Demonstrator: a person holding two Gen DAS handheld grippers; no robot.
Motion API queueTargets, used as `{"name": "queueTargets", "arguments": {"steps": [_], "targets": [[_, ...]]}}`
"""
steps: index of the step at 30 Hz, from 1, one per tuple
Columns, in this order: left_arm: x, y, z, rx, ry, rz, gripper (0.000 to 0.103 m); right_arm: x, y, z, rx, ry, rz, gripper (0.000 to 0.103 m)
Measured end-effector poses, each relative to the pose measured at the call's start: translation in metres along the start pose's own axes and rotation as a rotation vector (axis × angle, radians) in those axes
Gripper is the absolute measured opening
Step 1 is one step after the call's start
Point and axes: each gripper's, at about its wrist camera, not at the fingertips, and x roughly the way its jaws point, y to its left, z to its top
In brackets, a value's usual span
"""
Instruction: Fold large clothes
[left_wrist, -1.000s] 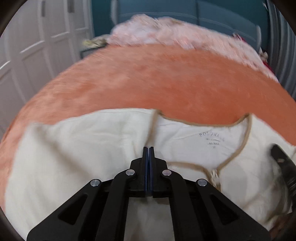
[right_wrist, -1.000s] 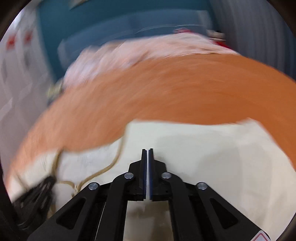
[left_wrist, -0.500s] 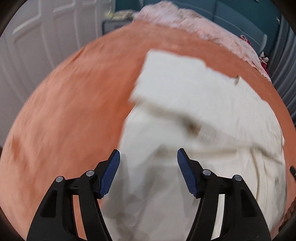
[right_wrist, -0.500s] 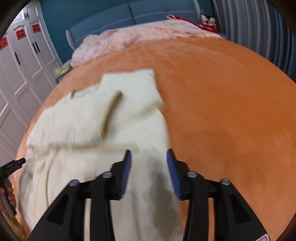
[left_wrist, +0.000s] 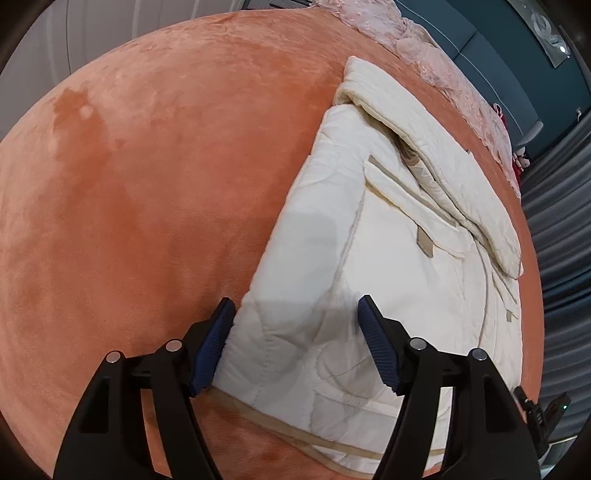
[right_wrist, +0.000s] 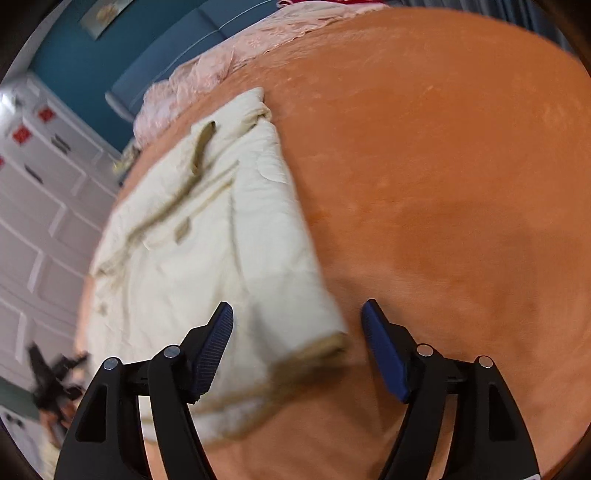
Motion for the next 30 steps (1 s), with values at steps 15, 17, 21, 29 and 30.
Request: {"name": "queueTargets", "arguments": {"steps": [15, 17, 21, 29, 30], "targets": [[-0.079, -0.02, -0.04, 0.114, 0.01, 0.008, 0.008, -0.055, 0.037, -0.01, -0.134, 0.052, 0.027, 0.007], [-0.1, -0.011, -0.063, 0.139, 0.029, 0.007, 0.009, -0.081, 0.032, -0.029, -0.188, 0.087, 0.02, 0.007], [-0.143, 0.013, -0.123, 0.183, 0.099, 0.018, 0.009, -0.141, 0.014, -0.079, -0.264, 0.175, 0.008, 0.007], [-0.212, 0.036, -0.199, 0.165, 0.219, 0.038, 0.009, -0.23, -0.016, -0.146, -0.223, 0.289, -0.033, 0.006], [-0.219, 0.034, -0.195, 0.144, 0.208, 0.023, 0.008, -0.238, -0.015, -0.142, -0.2, 0.274, -0.022, 0.006]]}}
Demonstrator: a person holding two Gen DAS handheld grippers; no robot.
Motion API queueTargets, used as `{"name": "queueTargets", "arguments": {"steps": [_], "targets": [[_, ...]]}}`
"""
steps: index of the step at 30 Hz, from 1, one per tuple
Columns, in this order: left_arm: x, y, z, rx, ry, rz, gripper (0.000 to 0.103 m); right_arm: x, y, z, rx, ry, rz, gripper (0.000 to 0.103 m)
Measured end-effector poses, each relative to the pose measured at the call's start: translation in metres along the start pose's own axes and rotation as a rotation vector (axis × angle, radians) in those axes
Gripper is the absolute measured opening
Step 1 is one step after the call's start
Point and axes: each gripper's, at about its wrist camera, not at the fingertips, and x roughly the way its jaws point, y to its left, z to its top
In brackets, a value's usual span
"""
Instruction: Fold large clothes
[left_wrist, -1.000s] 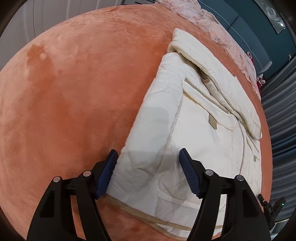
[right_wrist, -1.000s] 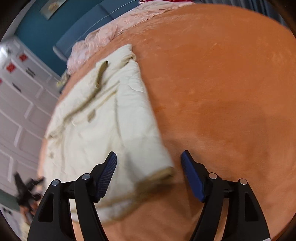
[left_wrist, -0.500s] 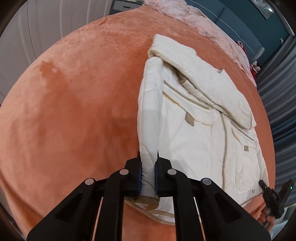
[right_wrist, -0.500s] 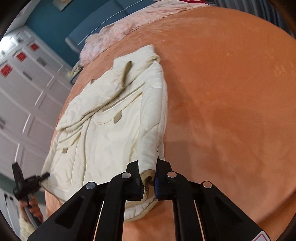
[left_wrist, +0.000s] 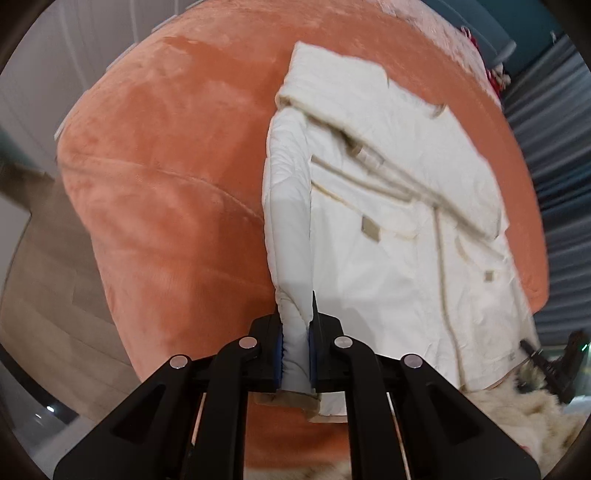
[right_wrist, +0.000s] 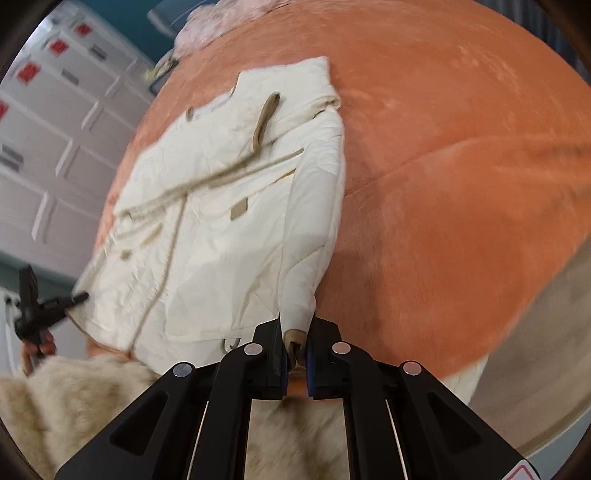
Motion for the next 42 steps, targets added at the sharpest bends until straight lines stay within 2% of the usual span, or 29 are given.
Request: {"name": "queueTargets", "arguments": {"steps": [3, 7, 9, 13, 18, 24, 28, 30, 31, 32, 34, 35, 37, 38, 39, 42], "targets": [[-0.023, -0.008, 0.012, -0.051, -0.086, -0.057, 0.008, -0.013, 0.012, 0.017, 0.001, -0.073, 0.014, 0.005], [-0.04, -0.013, 0.046, -0.083, -0.23, -0.108, 0.008, -0.025, 0.019, 0.065, 0.011, -0.246, 0.066, 0.005], [-0.045, -0.02, 0.066, -0.073, -0.299, -0.095, 0.008, -0.026, 0.022, 0.089, 0.011, -0.318, 0.073, 0.005], [-0.04, -0.037, 0.117, -0.042, -0.388, -0.077, 0.008, -0.019, 0.031, 0.143, -0.02, -0.43, 0.038, 0.005], [-0.014, -0.061, 0.167, 0.001, -0.421, -0.009, 0.009, 0.011, 0.046, 0.199, -0.04, -0.481, -0.006, 0.005], [0.04, -0.071, 0.219, -0.012, -0.404, 0.062, 0.013, 0.059, 0.043, 0.255, 0.0, -0.471, -0.03, 0.008], [0.064, -0.071, 0.239, -0.023, -0.37, 0.11, 0.015, 0.07, 0.036, 0.272, 0.073, -0.474, 0.029, 0.02], [0.064, -0.072, 0.241, -0.021, -0.363, 0.107, 0.017, 0.063, 0.034, 0.273, 0.106, -0.516, 0.071, 0.026], [0.062, -0.071, 0.241, -0.025, -0.365, 0.092, 0.018, 0.059, 0.034, 0.271, 0.109, -0.541, 0.076, 0.035], [0.057, -0.069, 0.24, -0.036, -0.377, 0.053, 0.021, 0.051, 0.034, 0.268, 0.104, -0.582, 0.076, 0.048], [0.049, -0.064, 0.238, -0.066, -0.41, -0.013, 0.032, 0.04, 0.035, 0.262, 0.085, -0.633, 0.061, 0.059], [0.045, -0.061, 0.236, -0.076, -0.434, -0.023, 0.038, 0.038, 0.036, 0.26, 0.064, -0.639, 0.035, 0.059], [0.031, -0.06, 0.23, -0.096, -0.566, 0.051, 0.076, 0.043, 0.04, 0.26, 0.014, -0.611, -0.019, 0.06], [0.024, -0.06, 0.229, -0.087, -0.626, 0.091, 0.079, 0.049, 0.041, 0.261, -0.013, -0.588, -0.055, 0.06], [0.024, -0.06, 0.233, -0.071, -0.621, 0.096, 0.08, 0.057, 0.043, 0.261, -0.04, -0.562, -0.101, 0.06], [0.046, -0.059, 0.252, -0.049, -0.496, 0.092, 0.08, 0.08, 0.041, 0.269, -0.063, -0.493, -0.146, 0.06]]}}
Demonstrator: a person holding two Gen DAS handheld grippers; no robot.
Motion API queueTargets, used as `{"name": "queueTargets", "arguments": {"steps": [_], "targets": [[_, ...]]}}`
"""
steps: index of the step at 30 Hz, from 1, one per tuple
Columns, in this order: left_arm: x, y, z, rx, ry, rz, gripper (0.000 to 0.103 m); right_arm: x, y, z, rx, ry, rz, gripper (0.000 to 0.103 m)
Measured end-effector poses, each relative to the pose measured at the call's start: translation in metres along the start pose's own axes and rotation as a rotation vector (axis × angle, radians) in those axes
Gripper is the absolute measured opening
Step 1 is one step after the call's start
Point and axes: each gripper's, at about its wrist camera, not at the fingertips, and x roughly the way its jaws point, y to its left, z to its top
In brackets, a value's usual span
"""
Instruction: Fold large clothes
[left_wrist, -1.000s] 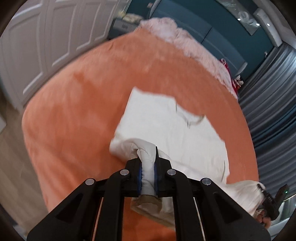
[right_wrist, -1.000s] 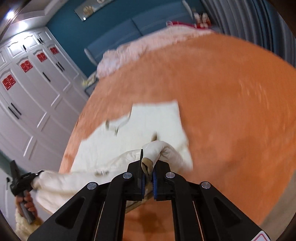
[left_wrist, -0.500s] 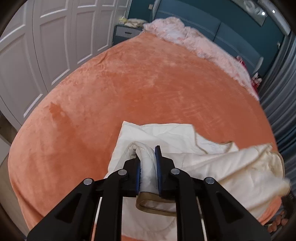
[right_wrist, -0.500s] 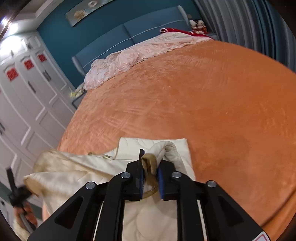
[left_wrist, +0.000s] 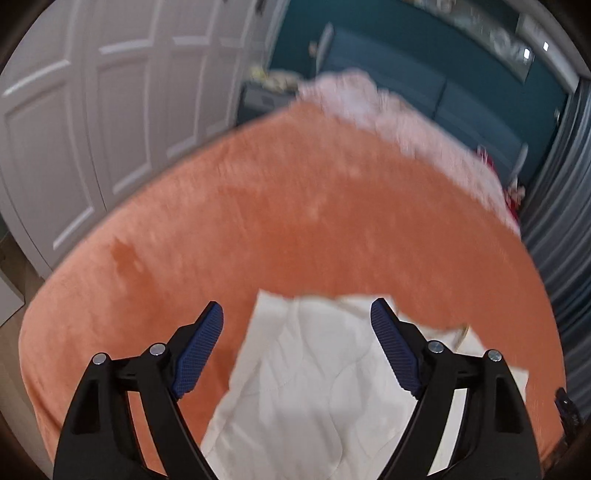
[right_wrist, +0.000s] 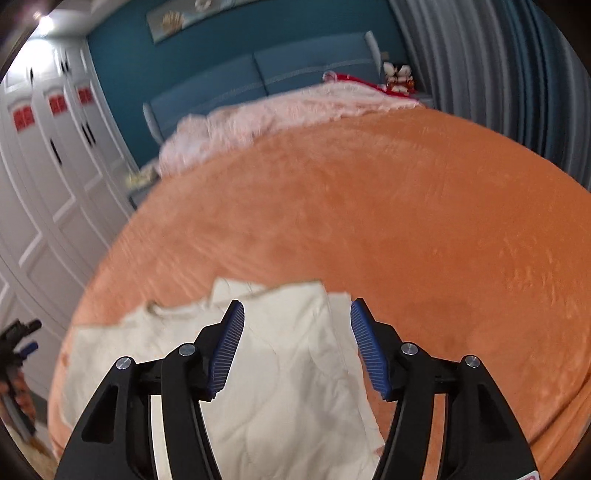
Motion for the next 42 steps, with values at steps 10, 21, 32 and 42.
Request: {"name": "queueTargets", "arguments": {"steps": [10, 21, 32, 42], "targets": [[0.094, -0.013, -0.015, 0.043, 0.268, -0.022, 0.048, 0.076, 0.001, -0.003, 0.058, 0.156, -0.023, 0.056], [0.094, -0.022, 0.011, 0.023, 0.2, 0.014, 0.01, 0.082, 0.01, 0.026, 0.057, 0.1, -0.016, 0.004], [0.17, -0.033, -0.015, 0.134, 0.253, 0.173, 0.015, 0.152, 0.001, -0.006, 0.018, 0.219, -0.111, 0.004], [0.179, -0.041, -0.038, 0.215, 0.14, 0.232, 0.015, 0.172, 0.001, -0.023, -0.019, 0.196, -0.106, 0.005]]}}
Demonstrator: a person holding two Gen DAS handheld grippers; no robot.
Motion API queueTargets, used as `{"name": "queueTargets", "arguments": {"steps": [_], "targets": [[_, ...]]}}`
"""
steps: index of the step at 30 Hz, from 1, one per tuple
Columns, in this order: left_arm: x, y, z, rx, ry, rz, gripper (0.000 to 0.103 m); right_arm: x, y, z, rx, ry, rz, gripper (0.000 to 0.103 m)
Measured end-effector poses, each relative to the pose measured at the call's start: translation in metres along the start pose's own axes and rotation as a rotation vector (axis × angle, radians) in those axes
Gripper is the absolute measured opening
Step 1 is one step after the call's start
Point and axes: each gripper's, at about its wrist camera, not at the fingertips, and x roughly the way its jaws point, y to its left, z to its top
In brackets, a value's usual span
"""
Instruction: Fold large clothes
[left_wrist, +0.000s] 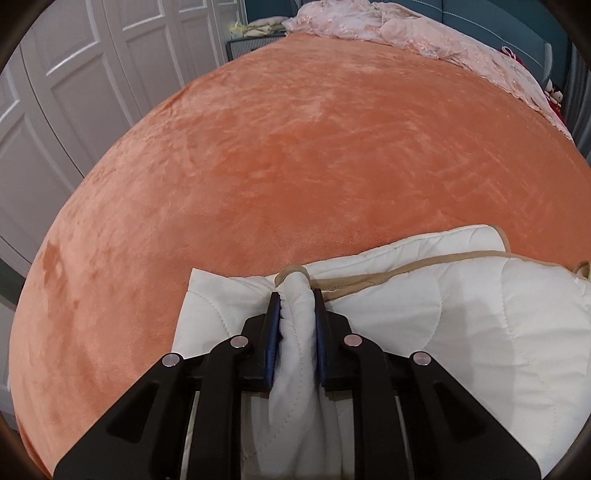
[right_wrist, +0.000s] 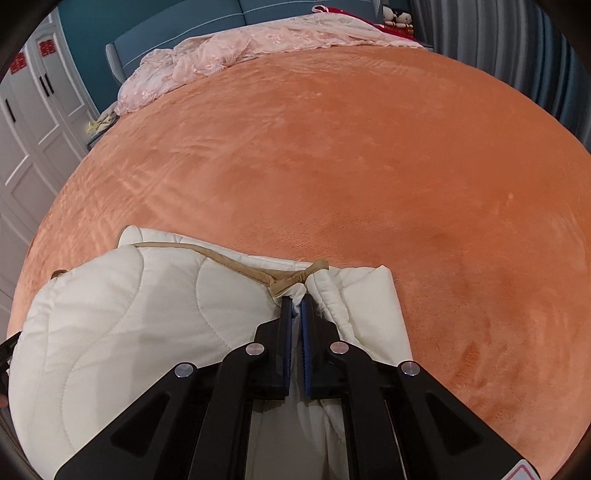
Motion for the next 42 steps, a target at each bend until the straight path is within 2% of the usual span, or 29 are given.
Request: {"name": "queueTargets", "arguments": {"steps": [10, 17, 18, 19, 20, 21, 22, 24, 25, 27, 29, 31, 33, 34, 35, 37, 40, 42], "targets": [[0.004, -0.006, -0.005, 0.004, -0.049, 0.026, 0.015, 0.005, 0.006, -0.006, -0.016, -0.045, -0.018, 0.005], [-0.003, -0.003, 0.002, 0.021, -0.026, 0.026, 0.017, -0.006, 0.002, 0.003, 0.008, -0.03, -0.002, 0.007], [-0.009, -0.002, 0.005, 0.027, -0.013, 0.032, 0.022, -0.011, -0.001, 0.007, 0.022, -0.027, 0.002, 0.011], [-0.016, -0.001, 0.008, 0.028, -0.003, 0.053, 0.043, -0.026, -0.006, 0.012, 0.058, -0.033, -0.001, 0.021], [-0.031, 0.002, 0.01, 0.027, -0.008, 0.086, 0.057, -0.037, -0.009, 0.015, 0.079, -0.052, -0.006, 0.035], [-0.046, 0.003, 0.012, 0.025, -0.028, 0.087, 0.074, -0.051, -0.013, 0.017, 0.105, -0.087, -0.023, 0.043], [-0.065, 0.002, 0.013, 0.025, -0.06, 0.054, 0.074, -0.071, -0.013, 0.02, 0.127, -0.143, -0.052, 0.054], [-0.09, -0.007, 0.015, 0.042, -0.086, 0.011, 0.075, -0.1, 0.0, 0.025, 0.116, -0.203, -0.034, 0.057], [-0.102, -0.015, 0.017, 0.052, -0.099, -0.001, 0.076, -0.106, 0.011, 0.028, 0.098, -0.206, -0.005, 0.058], [-0.121, -0.04, 0.02, 0.084, -0.112, -0.082, 0.08, -0.11, 0.042, 0.029, 0.031, -0.19, 0.046, 0.06], [-0.126, -0.068, 0.018, 0.123, -0.095, -0.143, 0.08, -0.104, 0.075, 0.026, -0.051, -0.161, 0.104, 0.06], [-0.122, -0.091, 0.014, 0.148, -0.079, -0.174, 0.08, -0.092, 0.109, 0.019, -0.128, -0.124, 0.149, 0.06], [-0.108, -0.112, 0.009, 0.16, -0.045, -0.193, 0.078, -0.074, 0.134, 0.013, -0.181, -0.081, 0.153, 0.056], [-0.103, -0.117, 0.008, 0.158, -0.033, -0.199, 0.071, -0.066, 0.14, 0.011, -0.189, -0.062, 0.159, 0.047], [-0.094, -0.124, 0.006, 0.158, -0.011, -0.213, 0.067, -0.058, 0.147, 0.008, -0.193, -0.036, 0.162, 0.027], [-0.079, -0.132, 0.002, 0.164, 0.02, -0.207, 0.056, -0.039, 0.154, 0.008, -0.195, 0.019, 0.151, 0.006], [-0.064, -0.137, -0.01, 0.169, 0.047, -0.19, 0.043, -0.021, 0.158, 0.002, -0.217, 0.046, 0.139, 0.0], [-0.057, -0.137, -0.015, 0.168, 0.048, -0.184, 0.041, -0.011, 0.156, -0.004, -0.216, 0.067, 0.139, 0.0]]}}
